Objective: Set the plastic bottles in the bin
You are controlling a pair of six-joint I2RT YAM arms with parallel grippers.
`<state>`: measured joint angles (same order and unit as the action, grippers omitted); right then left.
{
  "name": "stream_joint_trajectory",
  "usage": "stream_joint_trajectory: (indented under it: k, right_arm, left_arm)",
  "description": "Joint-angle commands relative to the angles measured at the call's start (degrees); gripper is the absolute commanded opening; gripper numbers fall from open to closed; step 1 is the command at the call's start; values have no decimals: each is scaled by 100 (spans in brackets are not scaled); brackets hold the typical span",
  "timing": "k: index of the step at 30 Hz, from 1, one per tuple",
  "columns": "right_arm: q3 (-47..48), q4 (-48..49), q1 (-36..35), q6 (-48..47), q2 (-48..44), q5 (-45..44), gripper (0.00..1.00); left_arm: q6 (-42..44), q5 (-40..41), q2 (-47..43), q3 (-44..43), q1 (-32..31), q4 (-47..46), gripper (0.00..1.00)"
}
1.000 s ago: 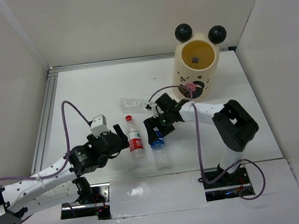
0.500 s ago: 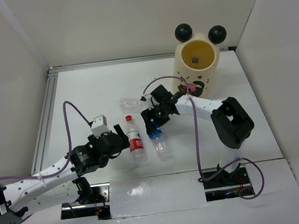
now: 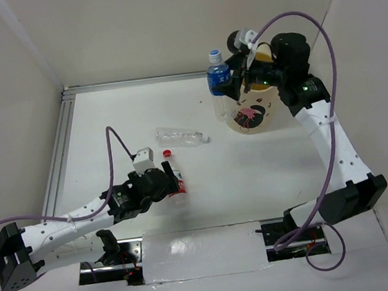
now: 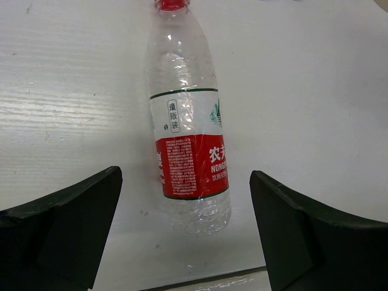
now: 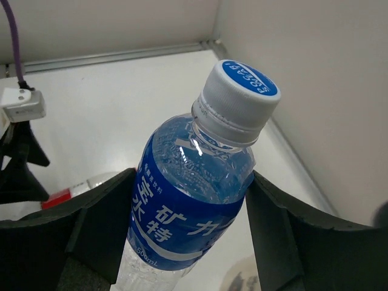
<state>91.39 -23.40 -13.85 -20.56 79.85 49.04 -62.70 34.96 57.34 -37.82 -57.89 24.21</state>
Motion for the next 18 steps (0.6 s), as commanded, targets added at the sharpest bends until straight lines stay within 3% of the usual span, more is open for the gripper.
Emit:
stream_joint_trajectory:
  k: [1,8,13,15,17,18]
  right_arm:
    - [230,678,399,-203,-40,493,0]
    - [-280,2443,1357,-1001,-138,-201,0]
    - [19,2595,1964,-1003,363,149,0]
    - [11,2595,1965,-1371,478,203,7]
    - [-94,2542,1965,-1705,549,203,19]
    - [-148,2420,1965,-1958,610,142,41]
  left_arm:
    - [179,-33,57,-94,58,-390,99]
    - [232,-332,172,90,234,-733,99]
    - [284,-393,286,38,234,-733,99]
    - [284,-393,286,38,234,-785,99]
    - [284,-393,348,38,234,-786,99]
    - [284,-393,409,38,234,-786,99]
